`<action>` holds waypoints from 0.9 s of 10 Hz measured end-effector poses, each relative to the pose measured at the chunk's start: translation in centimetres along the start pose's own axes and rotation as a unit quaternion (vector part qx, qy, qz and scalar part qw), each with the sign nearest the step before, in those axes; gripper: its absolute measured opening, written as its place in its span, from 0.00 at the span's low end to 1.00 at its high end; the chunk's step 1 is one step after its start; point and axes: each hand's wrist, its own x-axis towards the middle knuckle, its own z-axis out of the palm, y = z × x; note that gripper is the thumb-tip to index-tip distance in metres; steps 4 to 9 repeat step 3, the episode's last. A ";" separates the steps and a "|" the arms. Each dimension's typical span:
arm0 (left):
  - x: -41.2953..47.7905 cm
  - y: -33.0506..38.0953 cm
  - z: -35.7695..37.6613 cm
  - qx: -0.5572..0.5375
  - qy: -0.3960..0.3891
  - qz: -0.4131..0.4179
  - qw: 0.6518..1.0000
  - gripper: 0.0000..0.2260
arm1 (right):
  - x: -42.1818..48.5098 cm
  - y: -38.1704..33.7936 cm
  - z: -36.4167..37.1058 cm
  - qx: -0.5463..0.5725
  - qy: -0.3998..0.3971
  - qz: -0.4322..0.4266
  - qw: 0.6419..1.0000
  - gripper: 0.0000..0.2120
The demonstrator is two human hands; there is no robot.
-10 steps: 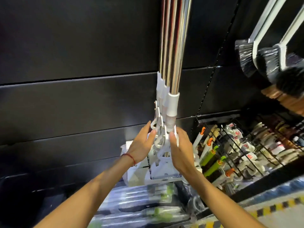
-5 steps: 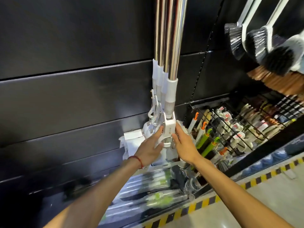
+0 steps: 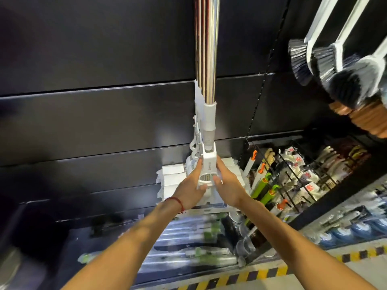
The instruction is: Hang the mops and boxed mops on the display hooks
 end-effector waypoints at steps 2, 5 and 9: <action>0.4 -0.4 0.8 0.010 0.018 0.041 0.999 0.45 | 0.3 0.8 -0.8 0.012 -0.037 -0.001 0.999 0.32; 0.0 -0.3 0.4 -0.006 0.034 0.075 0.997 0.42 | -0.1 1.5 -0.6 0.016 -0.012 -0.014 1.000 0.27; 0.0 -0.3 0.4 -0.006 0.034 0.075 0.997 0.42 | -0.1 1.5 -0.6 0.016 -0.012 -0.014 1.000 0.27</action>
